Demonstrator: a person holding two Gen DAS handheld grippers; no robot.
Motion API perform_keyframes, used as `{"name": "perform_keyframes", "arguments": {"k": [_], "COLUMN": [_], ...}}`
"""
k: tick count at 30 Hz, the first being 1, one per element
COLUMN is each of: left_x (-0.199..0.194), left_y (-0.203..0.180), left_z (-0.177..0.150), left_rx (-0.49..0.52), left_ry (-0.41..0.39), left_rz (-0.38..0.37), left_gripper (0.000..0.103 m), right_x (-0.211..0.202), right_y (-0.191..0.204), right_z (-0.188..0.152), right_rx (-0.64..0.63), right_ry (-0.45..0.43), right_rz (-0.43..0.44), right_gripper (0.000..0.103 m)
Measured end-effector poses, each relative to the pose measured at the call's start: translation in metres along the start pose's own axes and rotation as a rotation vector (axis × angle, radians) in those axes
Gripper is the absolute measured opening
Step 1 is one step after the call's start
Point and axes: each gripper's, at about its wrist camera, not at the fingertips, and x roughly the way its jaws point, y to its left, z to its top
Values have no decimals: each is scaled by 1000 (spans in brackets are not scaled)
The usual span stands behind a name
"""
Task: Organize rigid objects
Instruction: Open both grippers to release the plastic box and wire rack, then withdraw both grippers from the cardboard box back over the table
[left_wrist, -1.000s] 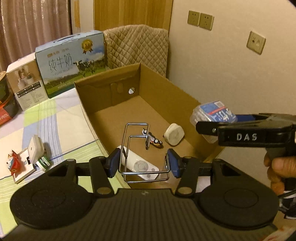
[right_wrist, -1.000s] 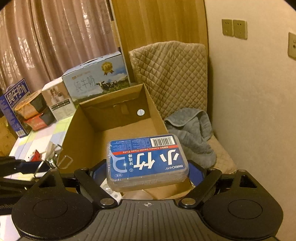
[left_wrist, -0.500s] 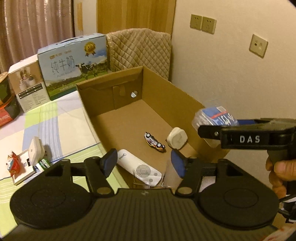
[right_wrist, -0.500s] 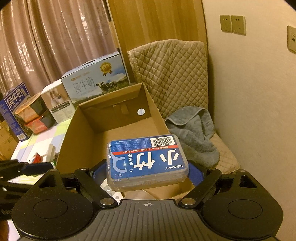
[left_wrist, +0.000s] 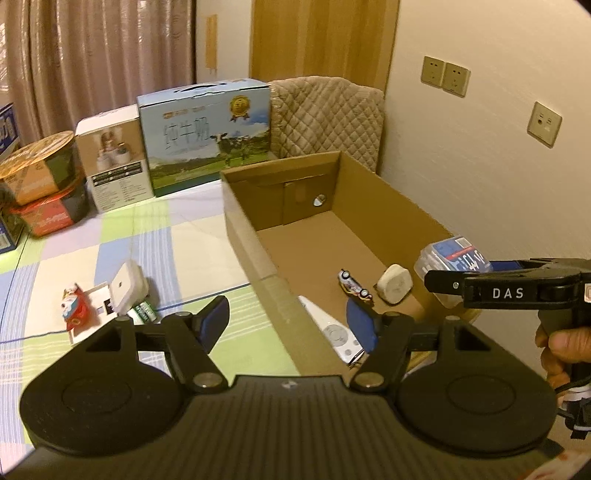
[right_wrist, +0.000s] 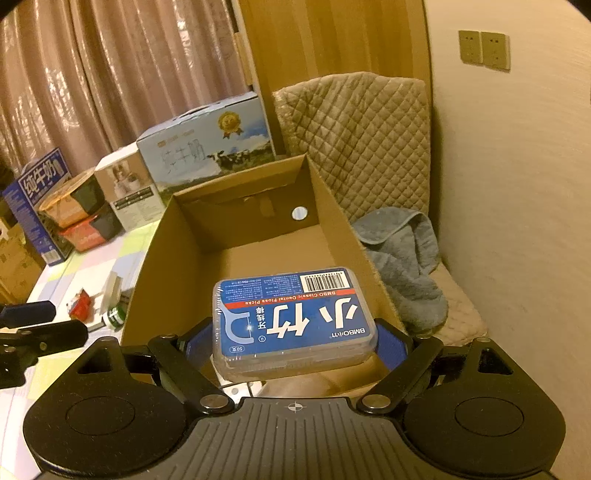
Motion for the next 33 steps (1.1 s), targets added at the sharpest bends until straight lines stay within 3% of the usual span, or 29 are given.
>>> {"name": "perform_keyframes", "arguments": {"k": [8,21,33], "left_x": [-4,-22,-68], "left_y": [12,36,80], "left_z": [-11,-31,-66], "left_rx": [-33,-81,-151], "left_ry": [11,16,25], "left_rz": [3,47,164], "left_gripper": [66,70,73], "right_x": [9,-15,-45], "right_y": [7,9,68], "right_z": [-7,-5,-22], "right_rx": [-26,12,-44], "right_ry": [33,-32,-38], "right_rz": [-9,4,101], "right_gripper": [85,89,90]}}
